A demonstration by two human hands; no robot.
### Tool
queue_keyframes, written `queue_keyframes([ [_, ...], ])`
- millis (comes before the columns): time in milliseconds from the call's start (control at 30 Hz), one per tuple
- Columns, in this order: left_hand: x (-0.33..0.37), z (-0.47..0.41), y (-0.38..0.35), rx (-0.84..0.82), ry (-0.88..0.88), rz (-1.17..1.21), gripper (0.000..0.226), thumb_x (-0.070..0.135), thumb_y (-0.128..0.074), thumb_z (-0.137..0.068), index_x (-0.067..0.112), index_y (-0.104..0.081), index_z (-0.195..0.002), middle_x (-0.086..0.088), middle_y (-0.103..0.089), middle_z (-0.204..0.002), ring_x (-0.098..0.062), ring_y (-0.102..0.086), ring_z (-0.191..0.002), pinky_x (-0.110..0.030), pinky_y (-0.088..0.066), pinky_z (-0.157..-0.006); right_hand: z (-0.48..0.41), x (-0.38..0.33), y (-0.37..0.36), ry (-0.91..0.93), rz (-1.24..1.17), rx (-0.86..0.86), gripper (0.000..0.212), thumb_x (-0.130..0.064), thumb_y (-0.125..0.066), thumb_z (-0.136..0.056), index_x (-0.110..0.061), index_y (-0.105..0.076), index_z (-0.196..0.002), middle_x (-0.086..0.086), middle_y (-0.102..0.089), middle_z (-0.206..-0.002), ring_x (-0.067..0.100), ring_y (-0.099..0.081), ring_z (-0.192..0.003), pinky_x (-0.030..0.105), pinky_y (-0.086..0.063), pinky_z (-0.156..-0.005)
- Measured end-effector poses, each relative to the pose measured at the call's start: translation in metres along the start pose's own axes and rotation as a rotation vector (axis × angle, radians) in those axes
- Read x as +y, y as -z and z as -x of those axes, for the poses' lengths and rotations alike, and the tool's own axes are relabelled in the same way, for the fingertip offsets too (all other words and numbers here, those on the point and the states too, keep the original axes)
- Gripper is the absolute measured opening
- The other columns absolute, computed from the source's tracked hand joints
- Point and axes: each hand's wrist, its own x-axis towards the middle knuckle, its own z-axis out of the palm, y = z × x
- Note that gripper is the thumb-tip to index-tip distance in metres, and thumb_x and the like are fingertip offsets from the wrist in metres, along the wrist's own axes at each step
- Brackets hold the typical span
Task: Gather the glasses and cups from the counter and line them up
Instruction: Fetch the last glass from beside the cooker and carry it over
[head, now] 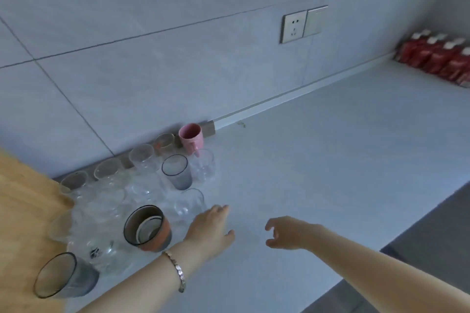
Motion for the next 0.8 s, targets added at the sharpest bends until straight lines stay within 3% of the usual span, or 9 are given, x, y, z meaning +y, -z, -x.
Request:
queue_keyframes([
  [67,0.06,-0.016,-0.006,-0.177,0.031,0.08,0.041,0.036,-0.05,-0.087,0.016,-0.047,-0.123,-0.005,-0.053,-0.126,-0.024,-0.053,-0.116,-0.031,-0.042,-0.098,0.032,0.061,0.002,-0.078,0.03,-0.017,0.053,-0.041,-0.049,-0.091,-0.024,-0.038,-0.14,0.0,-0.045,-0.143,0.02,-0.046,-0.129,0.037,-0.04,-0.105],
  [167,0.161,-0.034,-0.018,-0.318,-0.027,0.099,0.01,0.032,-0.052,-0.087,0.023,-0.051,-0.091,-0.003,-0.052,-0.105,-0.02,-0.053,-0.101,-0.026,-0.04,-0.086,0.094,0.157,0.007,-0.18,0.022,-0.013,0.053,-0.034,-0.044,-0.095,-0.015,-0.034,-0.143,0.004,-0.039,-0.148,0.023,-0.038,-0.136,0.037,-0.035,-0.109],
  [267,0.27,-0.05,-0.03,-0.355,-0.151,0.046,0.03,0.03,-0.051,-0.088,0.015,-0.054,-0.113,-0.006,-0.055,-0.112,-0.023,-0.055,-0.114,-0.027,-0.043,-0.093,0.158,0.254,0.013,-0.309,-0.008,0.051,0.051,-0.03,-0.043,-0.096,-0.006,-0.038,-0.141,0.01,-0.04,-0.147,0.027,-0.041,-0.134,0.037,-0.037,-0.107],
  [367,0.377,-0.058,-0.039,-0.332,-0.285,0.021,0.022,0.03,-0.052,-0.086,0.017,-0.055,-0.104,-0.006,-0.058,-0.107,-0.024,-0.058,-0.108,-0.029,-0.044,-0.09,0.22,0.344,0.012,-0.458,-0.095,0.107,0.05,-0.03,-0.043,-0.096,-0.006,-0.04,-0.14,0.01,-0.042,-0.145,0.028,-0.043,-0.132,0.04,-0.04,-0.105],
  [500,0.503,-0.057,-0.052,-0.329,-0.421,-0.024,0.036,0.032,-0.052,-0.086,0.014,-0.056,-0.117,-0.007,-0.06,-0.125,-0.025,-0.056,-0.115,-0.032,-0.045,-0.098,0.295,0.446,0.002,-0.627,-0.192,0.151,0.04,-0.027,-0.044,-0.094,0.0,-0.051,-0.123,0.012,-0.057,-0.11,0.025,-0.051,-0.089,0.033,-0.042,-0.075],
  [600,0.581,-0.057,-0.066,-0.346,-0.528,-0.068,0.033,0.032,-0.051,-0.086,0.016,-0.056,-0.115,-0.004,-0.059,-0.124,-0.022,-0.056,-0.113,-0.031,-0.045,-0.097,0.337,0.515,-0.014,-0.759,-0.241,0.153,0.02,-0.02,-0.045,-0.089,-0.004,-0.057,-0.093,0.009,-0.054,-0.081,0.023,-0.049,-0.074,0.033,-0.042,-0.071],
  [667,0.629,-0.059,-0.077,-0.367,-0.585,-0.115,0.034,0.032,-0.051,-0.086,0.016,-0.056,-0.117,-0.002,-0.058,-0.126,-0.021,-0.055,-0.114,-0.029,-0.044,-0.096,0.366,0.549,-0.022,-0.839,-0.317,0.195,0.024,-0.021,-0.046,-0.089,-0.003,-0.06,-0.093,0.017,-0.064,-0.094,0.025,-0.056,-0.077,0.035,-0.05,-0.078],
  [733,0.674,-0.066,-0.088,-0.393,-0.634,-0.163,0.036,0.031,-0.05,-0.087,0.015,-0.056,-0.118,-0.003,-0.057,-0.127,-0.021,-0.055,-0.115,-0.03,-0.044,-0.097,0.395,0.579,-0.026,-0.892,-0.385,0.227,0.032,-0.026,-0.049,-0.092,0.002,-0.058,-0.104,0.019,-0.061,-0.123,0.029,-0.06,-0.1,0.036,-0.049,-0.087],
  [800,0.721,-0.077,-0.098,-0.418,-0.672,-0.202,0.036,0.03,-0.049,-0.087,0.014,-0.055,-0.119,-0.005,-0.058,-0.126,-0.022,-0.055,-0.115,-0.03,-0.044,-0.096,0.421,0.61,-0.027,-0.946,-0.44,0.225,0.044,-0.028,-0.048,-0.095,0.001,-0.051,-0.128,0.014,-0.053,-0.137,0.029,-0.054,-0.121,0.037,-0.044,-0.099],
])
